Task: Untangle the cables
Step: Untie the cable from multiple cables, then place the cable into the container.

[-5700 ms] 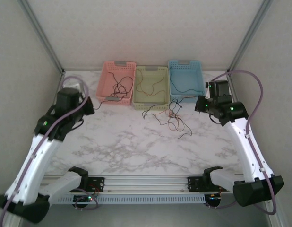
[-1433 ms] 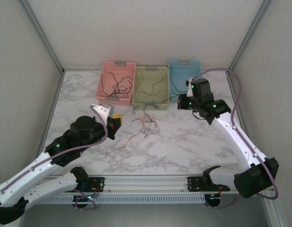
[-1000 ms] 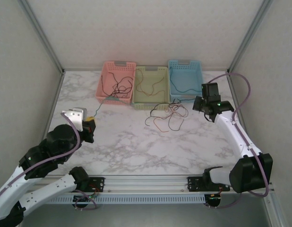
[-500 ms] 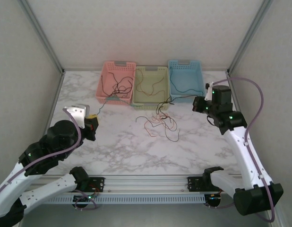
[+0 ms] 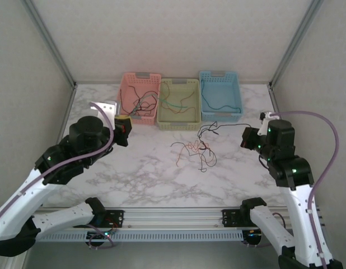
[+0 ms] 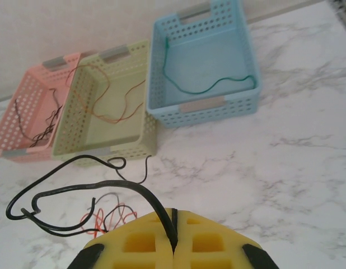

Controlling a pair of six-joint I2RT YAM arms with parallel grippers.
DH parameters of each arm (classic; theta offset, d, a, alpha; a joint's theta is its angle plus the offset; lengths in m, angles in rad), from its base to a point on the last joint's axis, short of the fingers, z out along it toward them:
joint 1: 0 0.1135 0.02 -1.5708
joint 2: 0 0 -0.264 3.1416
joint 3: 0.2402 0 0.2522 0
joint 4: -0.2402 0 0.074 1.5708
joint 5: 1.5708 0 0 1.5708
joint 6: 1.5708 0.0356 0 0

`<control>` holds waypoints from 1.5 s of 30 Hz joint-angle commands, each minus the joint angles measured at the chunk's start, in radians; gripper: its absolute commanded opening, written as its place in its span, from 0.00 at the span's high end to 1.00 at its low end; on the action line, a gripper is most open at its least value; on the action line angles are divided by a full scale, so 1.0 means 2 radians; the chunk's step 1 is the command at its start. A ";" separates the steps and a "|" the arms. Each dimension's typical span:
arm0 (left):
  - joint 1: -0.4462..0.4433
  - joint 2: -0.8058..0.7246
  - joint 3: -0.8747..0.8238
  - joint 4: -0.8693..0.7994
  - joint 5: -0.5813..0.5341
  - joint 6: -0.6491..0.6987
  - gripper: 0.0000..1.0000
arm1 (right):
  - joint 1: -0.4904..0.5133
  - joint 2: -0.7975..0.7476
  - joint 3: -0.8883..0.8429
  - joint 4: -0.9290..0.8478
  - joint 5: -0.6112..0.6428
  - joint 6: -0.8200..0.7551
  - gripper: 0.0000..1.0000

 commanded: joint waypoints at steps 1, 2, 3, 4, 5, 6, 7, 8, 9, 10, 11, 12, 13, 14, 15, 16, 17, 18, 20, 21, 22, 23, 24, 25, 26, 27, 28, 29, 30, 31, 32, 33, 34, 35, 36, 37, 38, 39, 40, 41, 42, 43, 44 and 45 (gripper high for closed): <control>0.006 0.005 0.022 0.016 0.013 -0.007 1.00 | 0.000 -0.019 0.012 -0.029 0.069 -0.009 1.00; 0.007 0.012 0.026 0.018 0.017 -0.008 1.00 | 0.000 -0.022 0.012 -0.031 0.081 -0.010 1.00; 0.007 0.023 0.031 0.022 0.024 -0.012 1.00 | 0.000 -0.026 0.012 -0.033 0.091 -0.011 1.00; 0.007 0.038 0.039 0.027 0.034 -0.014 1.00 | 0.000 -0.029 0.012 -0.034 0.097 -0.016 1.00; 0.007 0.053 0.047 0.033 0.044 -0.015 1.00 | 0.000 -0.030 0.013 -0.037 0.101 -0.021 1.00; 0.007 0.073 0.058 0.043 0.052 -0.017 1.00 | 0.000 -0.029 0.016 -0.043 0.107 -0.024 1.00; 0.007 0.094 0.067 0.053 0.056 -0.019 1.00 | 0.000 -0.029 0.017 -0.048 0.109 -0.026 1.00; 0.007 0.121 0.082 0.064 0.057 -0.023 1.00 | 0.000 -0.030 0.018 -0.052 0.109 -0.028 1.00; 0.007 0.151 0.102 0.070 0.056 -0.024 1.00 | 0.000 -0.033 0.019 -0.057 0.107 -0.027 1.00; 0.008 0.184 0.122 0.072 0.055 -0.027 1.00 | 0.000 -0.035 0.019 -0.061 0.104 -0.026 1.00; 0.009 0.221 0.148 0.072 0.050 -0.038 1.00 | 0.000 -0.039 0.018 -0.063 0.102 -0.024 1.00; 0.013 0.260 0.174 0.075 0.054 -0.050 1.00 | 0.000 -0.043 0.016 -0.064 0.097 -0.022 1.00; 0.016 0.292 0.195 0.081 0.064 -0.056 1.00 | 0.000 -0.045 0.015 -0.065 0.094 -0.021 1.00; 0.018 0.329 0.220 0.088 0.066 -0.062 1.00 | 0.000 -0.048 0.015 -0.069 0.092 -0.019 1.00; 0.019 0.368 0.247 0.092 0.061 -0.069 1.00 | 0.000 -0.050 0.014 -0.073 0.091 -0.019 1.00; 0.022 0.401 0.272 0.095 0.063 -0.079 1.00 | 0.000 -0.051 0.015 -0.075 0.089 -0.019 1.00; 0.026 0.443 0.305 0.094 0.072 -0.088 1.00 | 0.000 -0.053 0.014 -0.078 0.089 -0.019 1.00; 0.029 0.486 0.346 0.080 0.071 -0.100 1.00 | 0.000 -0.055 0.015 -0.082 0.090 -0.019 1.00; 0.039 0.561 0.421 0.056 0.085 -0.130 1.00 | 0.000 -0.059 0.017 -0.088 0.089 -0.021 1.00; 0.042 0.597 0.458 0.048 0.090 -0.142 1.00 | 0.000 -0.061 0.017 -0.090 0.088 -0.022 1.00; 0.044 0.626 0.490 0.042 0.093 -0.151 1.00 | 0.000 -0.063 0.018 -0.092 0.088 -0.023 1.00; 0.045 0.660 0.529 0.034 0.095 -0.157 1.00 | 0.000 -0.064 0.018 -0.095 0.088 -0.023 1.00; 0.046 0.693 0.570 0.023 0.093 -0.163 1.00 | 0.000 -0.065 0.018 -0.097 0.088 -0.024 1.00; 0.047 0.719 0.609 0.010 0.091 -0.171 1.00 | 0.000 -0.065 0.017 -0.098 0.087 -0.025 1.00; 0.049 0.753 0.655 -0.006 0.092 -0.179 1.00 | 0.000 -0.066 0.017 -0.100 0.086 -0.025 1.00; 0.050 0.784 0.694 -0.019 0.092 -0.193 1.00 | 0.000 -0.066 0.017 -0.101 0.085 -0.025 1.00; 0.052 0.804 0.720 -0.026 0.091 -0.205 1.00 | 0.000 -0.066 0.017 -0.103 0.084 -0.024 1.00; 0.053 0.823 0.735 -0.028 0.088 -0.218 1.00 | 0.000 -0.066 0.018 -0.103 0.082 -0.024 1.00; 0.054 0.832 0.736 -0.021 0.085 -0.226 1.00 | 0.000 -0.066 0.019 -0.103 0.081 -0.024 1.00; 0.054 0.839 0.736 -0.017 0.082 -0.229 0.99 | 0.000 -0.066 0.020 -0.104 0.080 -0.023 1.00; 0.054 0.844 0.736 -0.014 0.075 -0.232 0.97 | 0.000 -0.065 0.021 -0.104 0.080 -0.023 1.00; 0.054 0.850 0.736 -0.013 0.069 -0.236 0.97 | 0.000 -0.065 0.023 -0.104 0.078 -0.023 1.00; 0.054 0.854 0.736 -0.009 0.067 -0.236 0.96 | 0.000 -0.063 0.024 -0.104 0.077 -0.022 1.00; 0.054 0.858 0.736 -0.004 0.066 -0.236 0.96 | 0.000 -0.062 0.025 -0.105 0.076 -0.023 1.00; 0.054 0.862 0.736 0.001 0.066 -0.236 0.96 | 0.000 -0.060 0.025 -0.105 0.076 -0.023 1.00; 0.054 0.865 0.736 0.006 0.068 -0.237 0.95 | 0.000 -0.060 0.026 -0.105 0.076 -0.023 1.00; 0.054 0.868 0.736 0.013 0.073 -0.238 0.94 | 0.000 -0.058 0.026 -0.105 0.076 -0.023 1.00; 0.054 0.872 0.736 0.020 0.077 -0.243 0.93 | 0.000 -0.057 0.025 -0.104 0.076 -0.022 1.00; 0.054 0.875 0.736 0.026 0.081 -0.249 0.92 | 0.000 -0.057 0.025 -0.104 0.075 -0.022 1.00; 0.054 0.879 0.736 0.034 0.088 -0.255 0.91 | 0.000 -0.056 0.025 -0.104 0.074 -0.021 1.00; 0.052 0.883 0.736 0.041 0.092 -0.259 0.89 | 0.000 -0.055 0.025 -0.103 0.073 -0.020 1.00; 0.051 0.886 0.736 0.046 0.092 -0.260 0.85 | 0.000 -0.054 0.026 -0.103 0.073 -0.019 1.00; 0.049 0.889 0.736 0.053 0.092 -0.258 0.75 | 0.000 -0.054 0.026 -0.101 0.072 -0.020 1.00; 0.047 0.893 0.736 0.062 0.096 -0.254 0.64 | 0.000 -0.054 0.027 -0.101 0.070 -0.020 1.00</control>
